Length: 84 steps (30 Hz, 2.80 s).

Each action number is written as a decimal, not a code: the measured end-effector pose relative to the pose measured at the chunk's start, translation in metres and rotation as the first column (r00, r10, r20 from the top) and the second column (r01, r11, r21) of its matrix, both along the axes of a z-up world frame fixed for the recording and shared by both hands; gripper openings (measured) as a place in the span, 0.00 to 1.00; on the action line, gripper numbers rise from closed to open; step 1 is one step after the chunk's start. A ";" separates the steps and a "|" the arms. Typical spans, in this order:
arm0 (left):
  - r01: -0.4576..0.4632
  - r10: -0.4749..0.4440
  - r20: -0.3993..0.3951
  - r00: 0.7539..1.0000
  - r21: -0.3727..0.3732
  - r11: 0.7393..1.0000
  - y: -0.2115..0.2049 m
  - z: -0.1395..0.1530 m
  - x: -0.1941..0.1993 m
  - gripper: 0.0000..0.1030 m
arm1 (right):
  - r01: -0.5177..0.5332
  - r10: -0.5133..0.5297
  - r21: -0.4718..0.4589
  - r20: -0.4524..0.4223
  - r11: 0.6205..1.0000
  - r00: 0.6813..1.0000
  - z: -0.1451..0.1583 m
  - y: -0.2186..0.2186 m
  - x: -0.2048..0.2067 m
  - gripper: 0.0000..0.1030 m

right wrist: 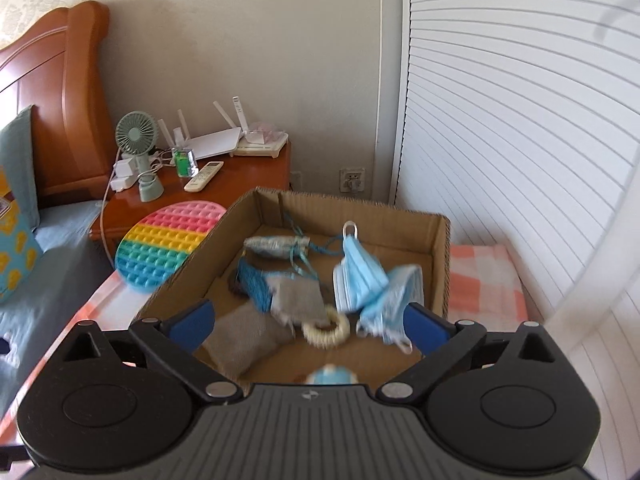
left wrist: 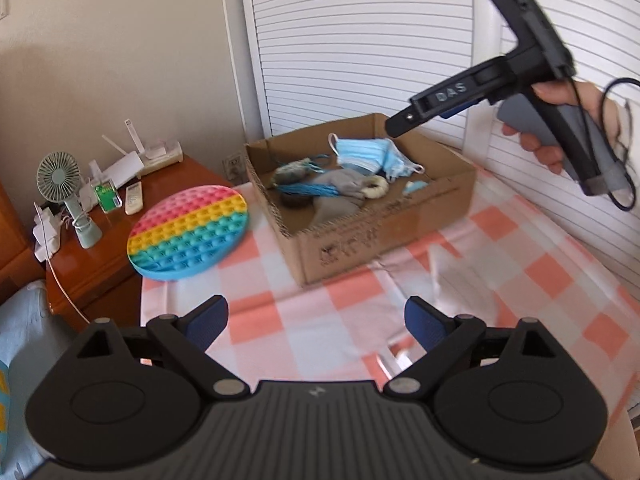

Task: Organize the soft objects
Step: 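Lift both open tools out of the box back toward the table, then lower right tool onto small orange earplug and close its fingers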

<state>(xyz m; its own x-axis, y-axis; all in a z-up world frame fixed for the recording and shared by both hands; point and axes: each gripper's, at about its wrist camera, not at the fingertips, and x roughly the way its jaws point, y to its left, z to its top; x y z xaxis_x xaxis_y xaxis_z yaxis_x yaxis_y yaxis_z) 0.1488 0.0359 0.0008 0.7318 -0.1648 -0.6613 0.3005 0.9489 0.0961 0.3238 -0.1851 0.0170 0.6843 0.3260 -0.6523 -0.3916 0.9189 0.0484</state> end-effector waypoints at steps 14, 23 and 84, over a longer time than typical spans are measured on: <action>0.079 -0.082 -0.029 0.996 -0.092 0.993 -0.051 -0.012 -0.065 0.92 | 0.037 -0.036 -0.023 0.021 0.999 0.999 -0.042 -0.048 -0.104 1.00; 0.247 -0.252 -0.079 0.965 -0.067 0.967 -0.117 -0.031 -0.067 0.92 | -0.012 0.012 -0.054 0.012 0.998 1.000 -0.051 -0.063 -0.136 0.98; 0.332 -0.330 -0.114 0.937 0.000 0.943 -0.147 -0.062 -0.046 0.90 | -0.311 0.309 -0.083 -0.033 0.947 0.950 -0.098 -0.026 -0.090 0.13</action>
